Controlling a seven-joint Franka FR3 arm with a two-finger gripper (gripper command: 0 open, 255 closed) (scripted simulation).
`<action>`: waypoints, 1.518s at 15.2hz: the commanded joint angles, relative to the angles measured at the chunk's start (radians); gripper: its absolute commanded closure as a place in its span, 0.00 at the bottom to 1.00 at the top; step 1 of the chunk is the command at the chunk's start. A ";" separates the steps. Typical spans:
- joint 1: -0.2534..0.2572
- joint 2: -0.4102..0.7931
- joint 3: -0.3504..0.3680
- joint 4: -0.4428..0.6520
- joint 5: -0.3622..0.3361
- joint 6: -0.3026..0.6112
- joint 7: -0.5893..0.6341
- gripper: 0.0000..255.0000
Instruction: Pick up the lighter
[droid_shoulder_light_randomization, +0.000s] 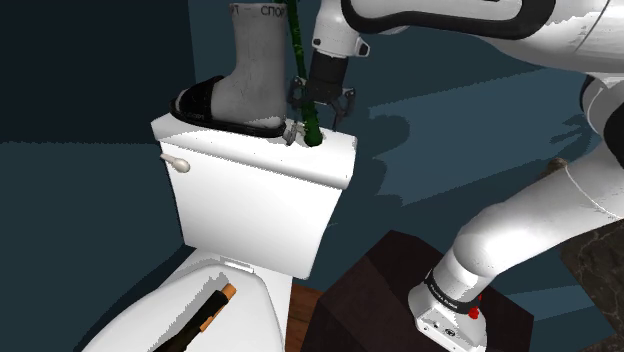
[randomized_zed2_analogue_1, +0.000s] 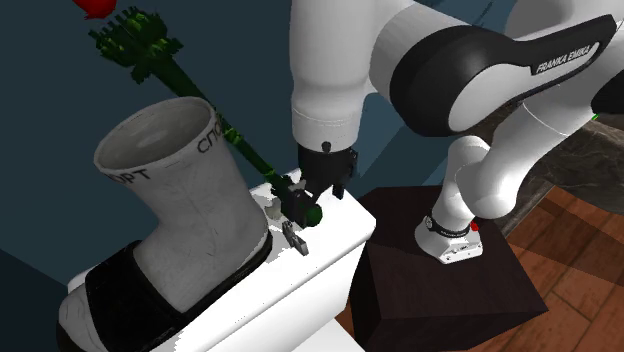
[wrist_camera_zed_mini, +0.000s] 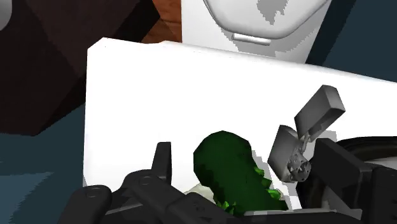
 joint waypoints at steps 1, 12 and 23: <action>-0.017 0.080 0.043 0.067 -0.010 0.008 0.143 0.00; -0.026 0.178 0.088 0.061 -0.034 0.106 0.298 0.00; -0.028 0.178 0.090 0.061 -0.034 0.106 0.298 1.00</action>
